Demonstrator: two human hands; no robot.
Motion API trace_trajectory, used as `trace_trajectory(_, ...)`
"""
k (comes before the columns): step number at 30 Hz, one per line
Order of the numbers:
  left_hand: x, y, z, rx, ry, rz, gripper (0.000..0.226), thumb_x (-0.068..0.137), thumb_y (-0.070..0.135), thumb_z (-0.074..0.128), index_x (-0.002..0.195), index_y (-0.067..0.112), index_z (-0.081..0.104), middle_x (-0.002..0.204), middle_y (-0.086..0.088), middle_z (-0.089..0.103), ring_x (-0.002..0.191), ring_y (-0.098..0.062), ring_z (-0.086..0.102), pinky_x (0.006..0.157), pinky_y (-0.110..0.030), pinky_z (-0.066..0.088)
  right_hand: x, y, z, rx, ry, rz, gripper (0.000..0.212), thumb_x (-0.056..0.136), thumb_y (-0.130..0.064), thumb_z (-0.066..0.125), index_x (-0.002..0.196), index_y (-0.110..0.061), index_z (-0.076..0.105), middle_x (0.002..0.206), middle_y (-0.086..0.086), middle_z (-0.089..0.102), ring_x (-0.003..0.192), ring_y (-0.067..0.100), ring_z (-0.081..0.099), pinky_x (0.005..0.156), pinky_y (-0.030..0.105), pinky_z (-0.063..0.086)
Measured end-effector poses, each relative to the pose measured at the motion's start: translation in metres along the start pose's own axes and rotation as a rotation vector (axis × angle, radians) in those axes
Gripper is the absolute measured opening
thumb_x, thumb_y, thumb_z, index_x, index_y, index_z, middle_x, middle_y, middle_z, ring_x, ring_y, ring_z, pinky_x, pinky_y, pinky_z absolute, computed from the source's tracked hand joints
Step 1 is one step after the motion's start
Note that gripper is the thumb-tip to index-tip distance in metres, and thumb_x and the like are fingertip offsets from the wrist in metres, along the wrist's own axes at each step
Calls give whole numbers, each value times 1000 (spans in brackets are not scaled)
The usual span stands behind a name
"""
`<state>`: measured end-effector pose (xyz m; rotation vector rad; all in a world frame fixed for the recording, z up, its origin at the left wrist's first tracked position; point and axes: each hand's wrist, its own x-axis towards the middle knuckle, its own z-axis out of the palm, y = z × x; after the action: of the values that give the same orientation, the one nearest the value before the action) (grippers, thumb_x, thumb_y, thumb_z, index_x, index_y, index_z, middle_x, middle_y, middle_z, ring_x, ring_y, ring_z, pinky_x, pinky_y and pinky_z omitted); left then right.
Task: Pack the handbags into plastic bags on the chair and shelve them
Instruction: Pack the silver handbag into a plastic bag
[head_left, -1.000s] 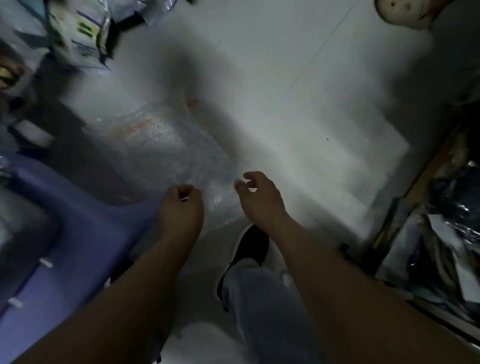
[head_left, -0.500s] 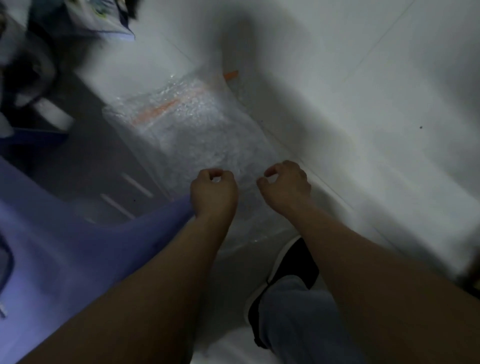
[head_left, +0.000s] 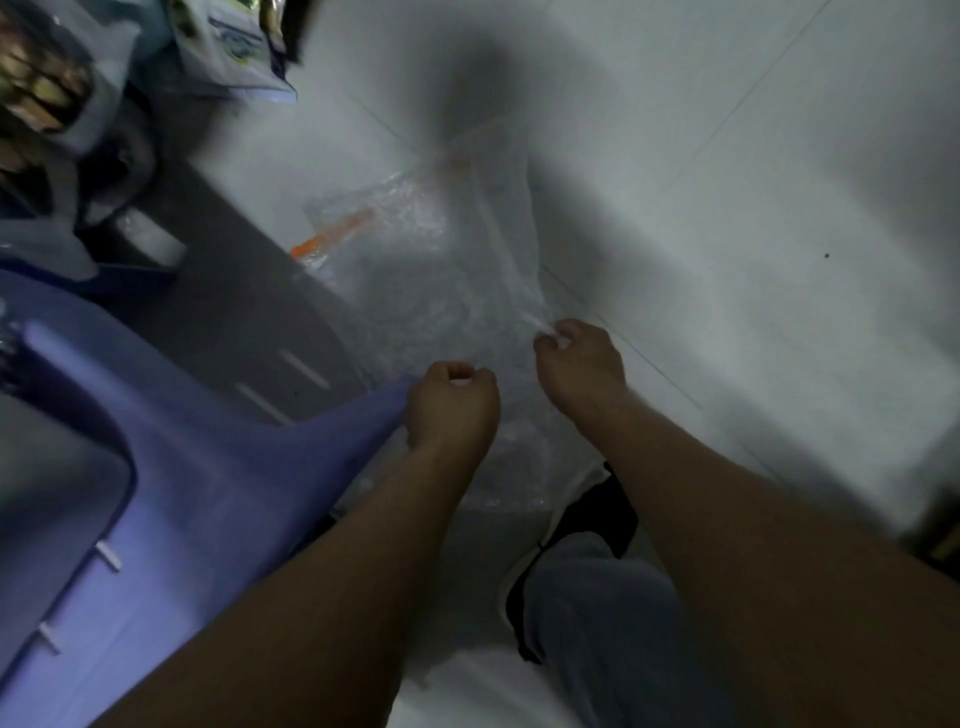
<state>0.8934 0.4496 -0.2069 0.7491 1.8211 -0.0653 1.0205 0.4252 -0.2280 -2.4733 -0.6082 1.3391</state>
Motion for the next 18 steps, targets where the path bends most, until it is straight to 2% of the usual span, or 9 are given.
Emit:
trace_trajectory(3, -12, -2, -9, -9, 12, 1, 10, 93, 29, 61, 101, 23, 60, 93, -5, 65, 86, -27, 64, 85, -43, 59, -21, -5, -11, 56, 52, 28, 26, 93, -25, 51, 77, -7, 63, 76, 6, 63, 74, 25, 60, 62, 31, 41)
trace_trajectory(6, -26, 1, -17, -13, 23, -14, 14, 94, 31, 60, 102, 19, 61, 96, -10, 66, 92, -31, 65, 90, -44, 57, -48, -15, -21, 203, 150, 129, 32, 89, -30, 53, 75, -4, 67, 73, 9, 67, 70, 26, 62, 65, 35, 50)
trace_trajectory(8, -41, 7, -24, -15, 24, -14, 15, 93, 36, 59, 95, 21, 58, 98, -10, 66, 100, -34, 64, 93, -47, 55, -67, -27, -33, 368, 213, 189, 32, 88, -31, 52, 66, -9, 58, 65, 4, 60, 62, 23, 55, 60, 33, 42)
trace_trajectory(9, -50, 11, -28, -21, 27, -11, 19, 93, 41, 60, 95, 22, 57, 101, -8, 65, 102, -35, 63, 95, -48, 53, -76, -35, -40, 445, 209, 223, 29, 88, -30, 52, 65, -12, 55, 61, 1, 54, 59, 20, 50, 59, 32, 39)
trace_trajectory(11, -70, 26, -39, -46, 31, -10, 37, 92, 54, 58, 109, 21, 57, 116, -9, 64, 109, -34, 60, 101, -45, 49, -94, -52, -54, 583, 130, 295, 23, 84, -28, 55, 64, -15, 53, 55, -3, 51, 56, 18, 47, 59, 32, 39)
trace_trajectory(13, -93, 45, -54, -96, 23, -11, 59, 91, 64, 53, 128, 17, 53, 132, -11, 58, 118, -34, 55, 102, -38, 44, -116, -71, -69, 753, 17, 350, 21, 75, -32, 57, 61, -17, 53, 72, 0, 66, 67, 22, 56, 66, 35, 45)
trace_trajectory(15, -115, 67, -76, -184, -1, 3, 74, 90, 71, 47, 140, 17, 45, 140, -9, 52, 122, -33, 52, 100, -37, 41, -139, -89, -82, 986, -184, 349, 27, 80, -34, 50, 60, -16, 55, 104, 9, 75, 84, 28, 60, 77, 37, 47)
trace_trajectory(16, -125, 79, -88, -233, -23, 17, 82, 86, 77, 44, 145, 19, 41, 143, -7, 50, 125, -32, 51, 103, -40, 42, -151, -99, -87, 1064, -288, 333, 38, 86, -36, 44, 59, -14, 58, 112, 13, 74, 91, 31, 60, 82, 38, 45)
trace_trajectory(18, -145, 102, -118, -348, -77, 53, 108, 67, 93, 44, 150, 24, 35, 147, -4, 49, 123, -28, 54, 103, -45, 46, -178, -122, -92, 1171, -471, 289, 60, 92, -42, 33, 53, -12, 67, 115, 20, 72, 97, 34, 64, 89, 40, 46)
